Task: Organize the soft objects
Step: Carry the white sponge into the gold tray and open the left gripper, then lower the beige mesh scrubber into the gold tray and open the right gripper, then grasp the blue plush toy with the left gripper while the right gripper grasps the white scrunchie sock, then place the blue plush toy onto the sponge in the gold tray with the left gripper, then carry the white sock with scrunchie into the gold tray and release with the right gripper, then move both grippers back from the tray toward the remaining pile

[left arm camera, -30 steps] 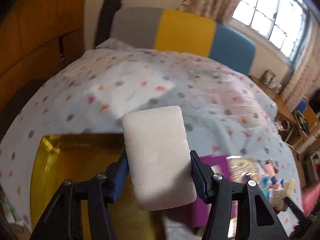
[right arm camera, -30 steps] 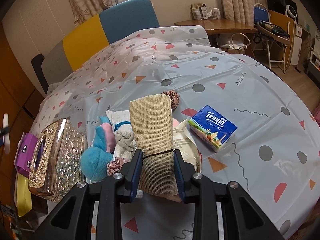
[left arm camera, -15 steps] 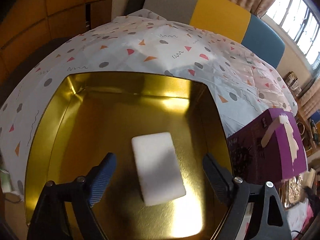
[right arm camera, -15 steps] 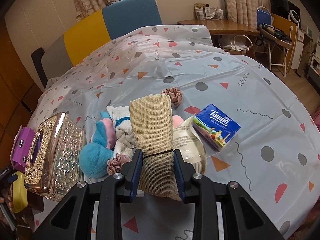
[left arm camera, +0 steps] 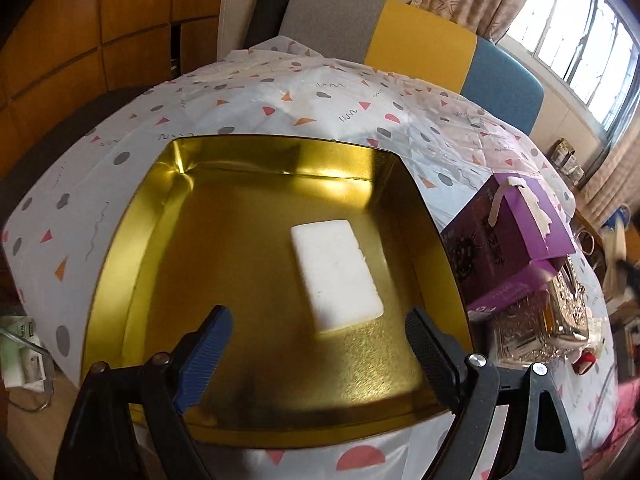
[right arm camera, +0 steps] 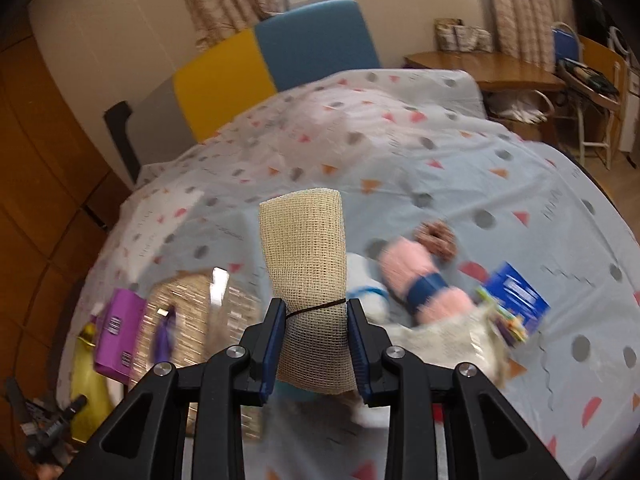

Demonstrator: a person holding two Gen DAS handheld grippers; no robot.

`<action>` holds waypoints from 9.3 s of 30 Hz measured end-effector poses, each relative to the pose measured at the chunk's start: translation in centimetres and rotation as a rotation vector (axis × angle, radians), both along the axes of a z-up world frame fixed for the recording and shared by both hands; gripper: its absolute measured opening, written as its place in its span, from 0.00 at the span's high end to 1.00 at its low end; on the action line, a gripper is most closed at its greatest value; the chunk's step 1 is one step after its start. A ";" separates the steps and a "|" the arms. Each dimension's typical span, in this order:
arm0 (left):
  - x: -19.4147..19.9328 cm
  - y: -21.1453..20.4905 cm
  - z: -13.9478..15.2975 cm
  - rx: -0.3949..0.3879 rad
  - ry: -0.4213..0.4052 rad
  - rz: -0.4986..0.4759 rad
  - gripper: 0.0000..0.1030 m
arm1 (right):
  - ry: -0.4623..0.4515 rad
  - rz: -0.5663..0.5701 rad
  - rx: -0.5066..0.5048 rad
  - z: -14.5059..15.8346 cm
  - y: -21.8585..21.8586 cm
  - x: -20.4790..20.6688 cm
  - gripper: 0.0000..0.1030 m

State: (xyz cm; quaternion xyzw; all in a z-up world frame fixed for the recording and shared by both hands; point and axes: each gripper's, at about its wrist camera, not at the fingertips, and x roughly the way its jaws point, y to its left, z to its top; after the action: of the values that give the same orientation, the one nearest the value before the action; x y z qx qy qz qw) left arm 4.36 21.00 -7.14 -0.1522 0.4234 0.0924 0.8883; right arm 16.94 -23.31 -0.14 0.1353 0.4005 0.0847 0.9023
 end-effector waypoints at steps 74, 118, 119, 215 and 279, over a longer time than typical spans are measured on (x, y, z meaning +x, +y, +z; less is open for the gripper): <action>-3.7 -13.1 6.6 0.233 -0.175 -0.412 0.05 | 0.053 -0.373 -0.164 -6.2 -11.5 -1.8 0.44; 11.9 -38.5 -0.1 0.330 0.104 -0.887 0.69 | 0.052 -0.436 0.254 -6.4 -16.8 -3.4 0.44; 11.9 -38.3 0.3 0.312 0.092 -0.881 0.69 | 0.049 -0.435 0.253 -6.4 -16.8 -3.4 0.44; -2.0 -3.5 0.8 0.056 -0.012 -0.103 0.27 | 0.052 0.040 -0.054 -4.9 -1.8 1.0 0.72; -4.4 -4.3 5.5 0.180 -0.160 -0.130 0.24 | -0.051 -0.218 -0.228 -2.7 -5.3 -2.9 0.60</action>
State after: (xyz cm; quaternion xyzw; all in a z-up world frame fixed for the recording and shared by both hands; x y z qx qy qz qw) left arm -0.06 16.66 -1.65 -0.0512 0.3500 0.0596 0.9334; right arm 14.09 -28.65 -2.82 0.0724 0.3673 -0.0562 0.9256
